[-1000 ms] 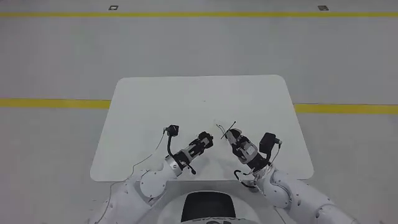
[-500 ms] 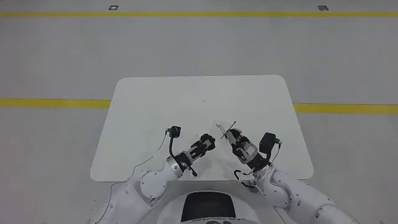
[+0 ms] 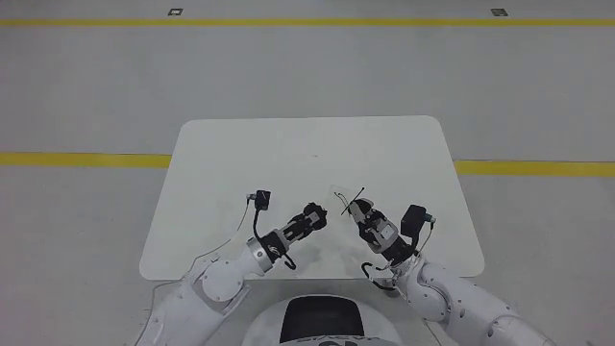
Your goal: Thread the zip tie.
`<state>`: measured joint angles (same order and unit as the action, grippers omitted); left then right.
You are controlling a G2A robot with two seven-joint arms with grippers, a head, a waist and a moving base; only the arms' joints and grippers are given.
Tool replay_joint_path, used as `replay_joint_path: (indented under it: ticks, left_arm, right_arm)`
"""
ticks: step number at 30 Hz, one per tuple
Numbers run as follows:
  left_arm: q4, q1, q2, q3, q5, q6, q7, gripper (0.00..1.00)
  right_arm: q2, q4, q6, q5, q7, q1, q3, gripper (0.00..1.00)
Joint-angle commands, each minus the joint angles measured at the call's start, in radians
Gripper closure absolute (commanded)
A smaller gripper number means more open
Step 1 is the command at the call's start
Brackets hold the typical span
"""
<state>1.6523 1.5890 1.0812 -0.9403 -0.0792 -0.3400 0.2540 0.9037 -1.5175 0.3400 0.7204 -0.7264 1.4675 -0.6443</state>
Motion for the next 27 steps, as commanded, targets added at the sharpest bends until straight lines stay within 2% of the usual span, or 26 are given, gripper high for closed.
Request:
replay_joint_path:
  ticks: [1,8,16,20,27]
  left_arm:
    - [0.005,0.005,0.0,-0.014,0.001,0.0,0.012,1.0]
    - [0.013,0.02,0.003,-0.049,-0.015,0.0,0.063,1.0]
    - [0.016,0.036,0.01,-0.075,-0.01,0.0,0.081,1.0]
    - [0.016,0.036,0.01,-0.075,-0.01,0.0,0.081,1.0]
    - [0.016,0.036,0.01,-0.075,-0.01,0.0,0.081,1.0]
  right_arm:
    - [0.0,0.0,0.0,0.0,0.0,0.0,0.0,1.0]
    - [0.0,0.0,0.0,0.0,0.0,0.0,0.0,1.0]
    - [0.002,-0.006,-0.004,-0.002,0.011,0.001,-0.003,1.0]
    - [0.013,-0.028,-0.012,0.013,0.02,0.009,-0.007,1.0]
    - [0.047,-0.019,-0.013,0.035,0.022,0.002,0.008,1.0]
